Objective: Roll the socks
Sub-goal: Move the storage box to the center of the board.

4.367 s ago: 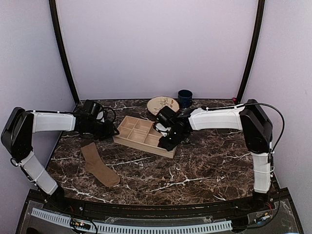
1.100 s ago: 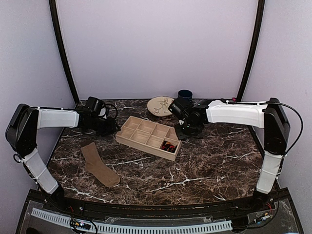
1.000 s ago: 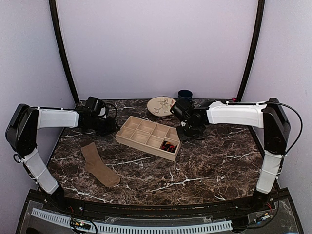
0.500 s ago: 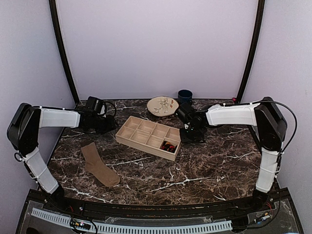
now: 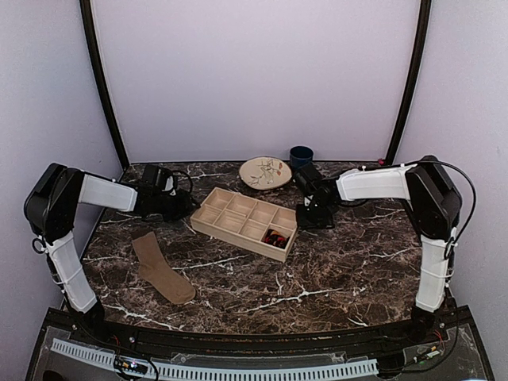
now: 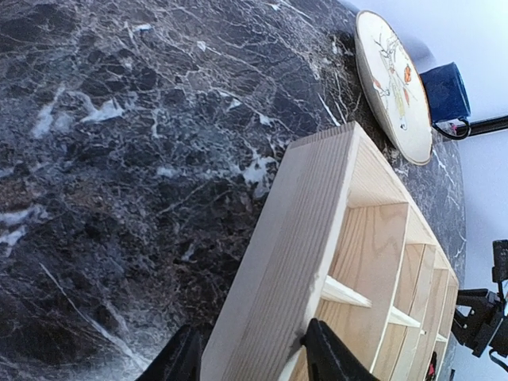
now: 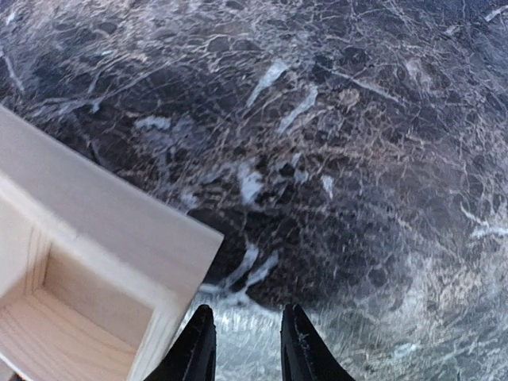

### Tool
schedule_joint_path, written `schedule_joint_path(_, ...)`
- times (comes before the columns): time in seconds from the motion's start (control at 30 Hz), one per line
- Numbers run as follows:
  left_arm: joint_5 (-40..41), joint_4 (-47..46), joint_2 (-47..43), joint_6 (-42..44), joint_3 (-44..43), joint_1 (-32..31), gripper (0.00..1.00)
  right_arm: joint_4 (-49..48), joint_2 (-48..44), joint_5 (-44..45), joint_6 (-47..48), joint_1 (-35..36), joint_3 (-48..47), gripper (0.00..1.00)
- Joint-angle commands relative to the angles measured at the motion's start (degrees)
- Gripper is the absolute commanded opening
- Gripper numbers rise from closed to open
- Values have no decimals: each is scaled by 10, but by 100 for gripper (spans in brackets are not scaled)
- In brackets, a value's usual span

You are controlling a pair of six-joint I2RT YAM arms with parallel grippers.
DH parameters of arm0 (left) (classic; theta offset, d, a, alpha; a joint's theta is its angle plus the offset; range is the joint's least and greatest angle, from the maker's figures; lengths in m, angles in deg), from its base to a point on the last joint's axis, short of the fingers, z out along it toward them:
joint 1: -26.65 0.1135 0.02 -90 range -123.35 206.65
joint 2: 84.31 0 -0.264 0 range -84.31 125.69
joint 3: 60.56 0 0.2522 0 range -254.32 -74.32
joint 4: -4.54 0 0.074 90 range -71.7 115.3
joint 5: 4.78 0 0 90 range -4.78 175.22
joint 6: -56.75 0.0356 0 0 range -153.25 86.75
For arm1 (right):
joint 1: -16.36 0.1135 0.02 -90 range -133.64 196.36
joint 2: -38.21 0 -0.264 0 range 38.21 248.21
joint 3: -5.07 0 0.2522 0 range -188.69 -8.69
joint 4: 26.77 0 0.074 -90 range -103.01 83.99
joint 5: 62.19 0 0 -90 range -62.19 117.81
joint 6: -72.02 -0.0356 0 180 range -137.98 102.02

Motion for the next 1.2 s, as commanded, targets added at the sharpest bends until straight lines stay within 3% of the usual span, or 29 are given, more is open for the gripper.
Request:
schedule_joint_path(0.0,-59,-24,9,-12,23,-2,48,-39,26,-35,12,-12,-37,28)
schedule_joint_path(0.3,-98,-58,-14,-23,72,-2,48,-54,81,-60,26,-23,-112,28)
schedule_joint_path(0.73,-131,-72,-6,-25,65,-3,48,-38,182,-70,48,-50,-263,28)
schedule_joint_path(0.93,-121,-63,-21,-27,60,-3,48,-43,181,-50,45,-55,-260,29)
schedule_joint_path(1.17,-48,-12,-68,-17,61,-3,49,-66,120,8,42,-58,-191,35)
